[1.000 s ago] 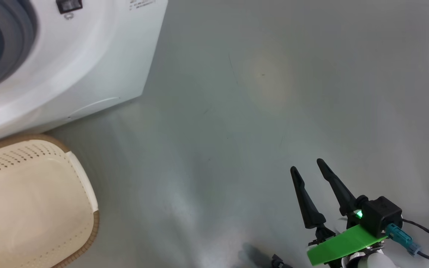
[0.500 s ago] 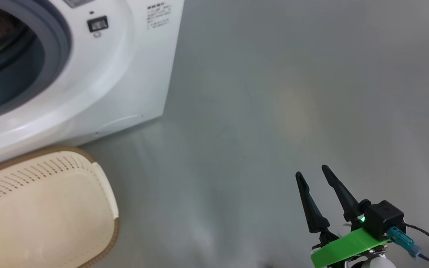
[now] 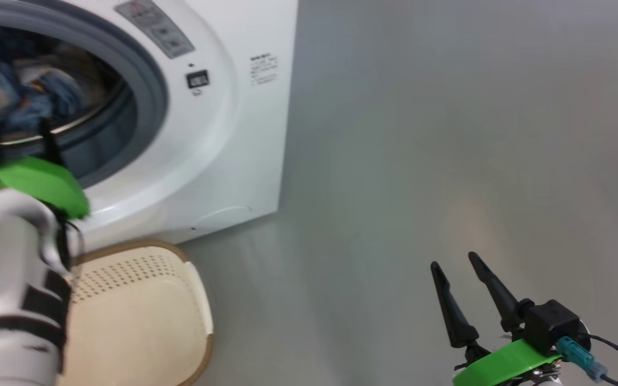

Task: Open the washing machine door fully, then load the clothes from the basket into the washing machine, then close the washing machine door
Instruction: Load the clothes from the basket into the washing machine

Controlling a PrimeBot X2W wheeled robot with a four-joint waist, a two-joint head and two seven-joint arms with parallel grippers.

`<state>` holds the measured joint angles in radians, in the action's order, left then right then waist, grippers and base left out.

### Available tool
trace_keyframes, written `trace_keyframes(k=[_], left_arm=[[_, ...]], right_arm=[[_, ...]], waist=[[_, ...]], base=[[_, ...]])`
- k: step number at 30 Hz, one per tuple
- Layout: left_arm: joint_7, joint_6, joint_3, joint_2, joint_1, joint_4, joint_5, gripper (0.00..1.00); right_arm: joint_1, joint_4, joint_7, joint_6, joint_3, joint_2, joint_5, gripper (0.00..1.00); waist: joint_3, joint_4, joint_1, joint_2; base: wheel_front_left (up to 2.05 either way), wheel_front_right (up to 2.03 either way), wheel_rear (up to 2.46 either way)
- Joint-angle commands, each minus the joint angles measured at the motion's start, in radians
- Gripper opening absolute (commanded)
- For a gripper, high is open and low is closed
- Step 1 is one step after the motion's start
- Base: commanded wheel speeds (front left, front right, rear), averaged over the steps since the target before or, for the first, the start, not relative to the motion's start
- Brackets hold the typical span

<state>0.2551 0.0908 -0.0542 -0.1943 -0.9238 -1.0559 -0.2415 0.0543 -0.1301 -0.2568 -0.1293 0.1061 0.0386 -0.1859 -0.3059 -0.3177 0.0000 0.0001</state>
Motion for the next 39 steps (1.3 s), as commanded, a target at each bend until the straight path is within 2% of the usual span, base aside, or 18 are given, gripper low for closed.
trace_keyframes(k=[1, 10, 16, 23, 32, 39], left_arm=[[0.006, -0.012, 0.021, -0.011, 0.052, 0.054, -0.013, 1.0], [0.007, -0.06, 0.019, 0.076, 0.277, 0.291, -0.011, 1.0], [0.007, -0.064, 0.011, 0.109, 0.43, 0.424, -0.001, 1.0], [0.007, -0.05, 0.007, 0.131, 0.587, 0.565, -0.003, 1.0], [0.007, -0.003, 0.02, 0.142, 0.8, 0.762, -0.012, 1.0], [0.007, 0.018, 0.04, 0.144, 0.901, 0.871, -0.024, 1.0]], right_arm=[[-0.015, 0.021, -0.005, -0.001, 0.007, 0.012, 0.006, 1.0], [-0.029, 0.027, -0.005, -0.001, -0.016, 0.012, 0.034, 1.0], [-0.04, 0.024, -0.005, -0.001, -0.018, 0.012, 0.044, 1.0], [-0.057, 0.028, -0.005, -0.001, -0.024, 0.012, 0.053, 1.0], [-0.075, 0.03, -0.005, -0.001, -0.035, 0.012, 0.061, 1.0], [-0.083, 0.034, -0.005, -0.001, -0.031, 0.012, 0.068, 1.0]], waist=[[0.07, 0.07, 0.0, -0.0001], [0.128, 0.15, 0.0, -0.0001], [0.168, 0.184, 0.0, -0.0001], [0.199, 0.217, 0.0, -0.0001], [0.24, 0.262, 0.0, -0.0001], [0.259, 0.287, 0.0, -0.0001]], base=[[0.0, 0.0, 0.0], [0.0, 0.0, 0.0], [0.0, 0.0, 0.0], [0.0, 0.0, 0.0], [0.0, 0.0, 0.0], [0.0, 0.0, 0.0]])
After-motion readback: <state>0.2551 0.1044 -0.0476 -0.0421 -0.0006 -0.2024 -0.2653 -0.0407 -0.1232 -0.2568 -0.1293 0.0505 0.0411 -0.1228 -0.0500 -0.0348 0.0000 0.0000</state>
